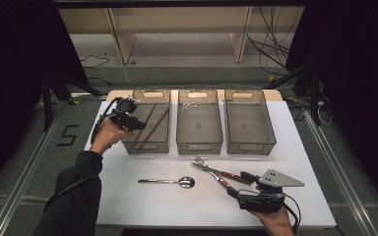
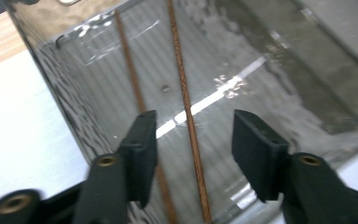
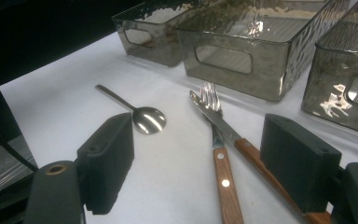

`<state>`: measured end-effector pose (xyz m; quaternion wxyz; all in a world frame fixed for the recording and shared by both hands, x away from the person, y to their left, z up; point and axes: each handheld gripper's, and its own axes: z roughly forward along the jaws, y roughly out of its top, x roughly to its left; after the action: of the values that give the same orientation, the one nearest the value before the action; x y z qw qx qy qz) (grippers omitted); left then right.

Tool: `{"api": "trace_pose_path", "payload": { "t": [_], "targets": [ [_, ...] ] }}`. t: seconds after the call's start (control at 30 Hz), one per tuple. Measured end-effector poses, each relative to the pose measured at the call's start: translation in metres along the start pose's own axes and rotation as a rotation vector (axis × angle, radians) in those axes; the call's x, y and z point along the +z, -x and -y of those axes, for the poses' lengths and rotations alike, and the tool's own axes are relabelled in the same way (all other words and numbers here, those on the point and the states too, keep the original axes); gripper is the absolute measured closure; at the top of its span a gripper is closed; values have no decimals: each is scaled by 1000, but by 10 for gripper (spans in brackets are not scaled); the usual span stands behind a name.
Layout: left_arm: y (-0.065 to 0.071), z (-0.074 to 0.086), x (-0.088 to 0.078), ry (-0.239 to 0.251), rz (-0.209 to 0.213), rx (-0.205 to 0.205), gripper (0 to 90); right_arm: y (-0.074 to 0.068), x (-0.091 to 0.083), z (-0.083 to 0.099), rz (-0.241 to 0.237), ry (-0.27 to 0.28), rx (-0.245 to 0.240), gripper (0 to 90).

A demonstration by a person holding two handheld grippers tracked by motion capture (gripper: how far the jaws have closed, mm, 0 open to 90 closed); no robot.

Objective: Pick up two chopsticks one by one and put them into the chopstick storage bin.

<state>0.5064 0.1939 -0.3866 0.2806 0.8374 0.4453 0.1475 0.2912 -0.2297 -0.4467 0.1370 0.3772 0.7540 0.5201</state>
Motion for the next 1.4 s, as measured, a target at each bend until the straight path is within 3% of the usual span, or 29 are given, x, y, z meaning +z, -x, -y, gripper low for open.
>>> {"api": "trace_pose_path", "payload": {
  "t": [0.17,0.5,0.93,1.4],
  "targets": [
    [10,4,-10,21,28,29,361,0,0,0,1,0,-1,266],
    [22,16,-20,72,68,19,240,0,0,0,1,3,-2,266],
    [43,33,-26,103,114,70,178,1,-2,0,1,10,-1,266],
    [74,47,-22,38,146,199,159,3,-4,1,-2,16,0,266]
  ]
}}
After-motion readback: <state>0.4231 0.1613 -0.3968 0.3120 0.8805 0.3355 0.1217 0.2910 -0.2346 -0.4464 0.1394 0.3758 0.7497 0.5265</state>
